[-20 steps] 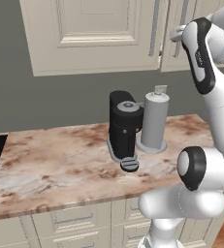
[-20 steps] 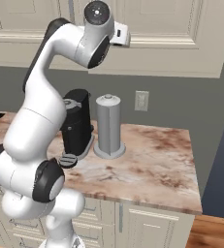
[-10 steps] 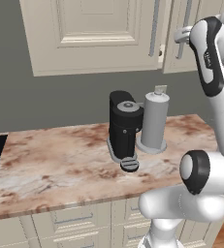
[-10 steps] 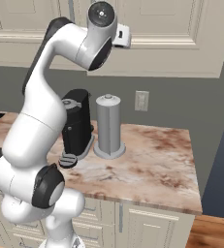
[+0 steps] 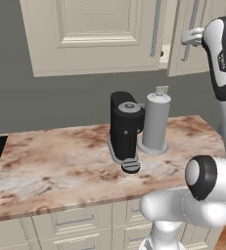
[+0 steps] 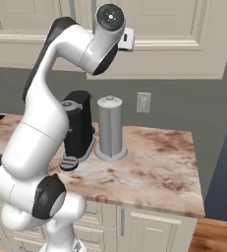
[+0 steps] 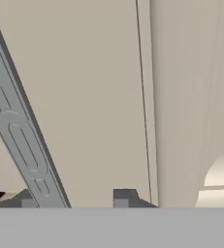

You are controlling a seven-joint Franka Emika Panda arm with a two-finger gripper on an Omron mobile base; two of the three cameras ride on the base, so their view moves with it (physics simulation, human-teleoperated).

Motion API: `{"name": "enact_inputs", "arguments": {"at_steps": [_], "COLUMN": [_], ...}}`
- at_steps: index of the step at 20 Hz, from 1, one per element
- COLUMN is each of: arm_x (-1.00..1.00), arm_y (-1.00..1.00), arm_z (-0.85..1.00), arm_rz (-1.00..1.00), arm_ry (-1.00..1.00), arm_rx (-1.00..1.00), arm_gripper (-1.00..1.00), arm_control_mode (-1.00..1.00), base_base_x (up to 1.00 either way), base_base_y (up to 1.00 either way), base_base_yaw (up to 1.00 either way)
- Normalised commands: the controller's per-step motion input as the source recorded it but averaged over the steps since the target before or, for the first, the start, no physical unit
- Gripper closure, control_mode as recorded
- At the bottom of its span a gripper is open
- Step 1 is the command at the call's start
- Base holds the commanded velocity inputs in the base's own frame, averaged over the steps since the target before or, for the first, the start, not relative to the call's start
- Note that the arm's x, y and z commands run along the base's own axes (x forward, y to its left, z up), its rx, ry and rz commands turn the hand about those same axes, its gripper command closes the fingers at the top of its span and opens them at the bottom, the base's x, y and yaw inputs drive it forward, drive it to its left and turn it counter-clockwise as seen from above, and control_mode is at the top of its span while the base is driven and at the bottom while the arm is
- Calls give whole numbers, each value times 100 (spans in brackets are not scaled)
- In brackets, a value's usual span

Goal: Open the cabinet, pick the kettle from the cabinet, and place it in the sink.

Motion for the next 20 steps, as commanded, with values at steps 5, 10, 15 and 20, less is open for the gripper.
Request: {"name": "enact_inputs", "arguments": {"at_steps": [5,10,15,20], "arm_x": [-39,-45,-42,-32], "arm_y": [-100,-100,-100,-100], "arm_z": [0,0,0,-1], "arm_rz": [7,6,6,6], "arm_ry": [0,0,0,0], "arm_rx": [7,8,7,8], "arm_gripper": [100,100,100,100], "arm_control_mode": [-100,-100,-100,-100], "base_base_x": [0,0,0,0], "base_base_y": [0,0,0,0], "base_base_yaw": [0,0,0,0]}}
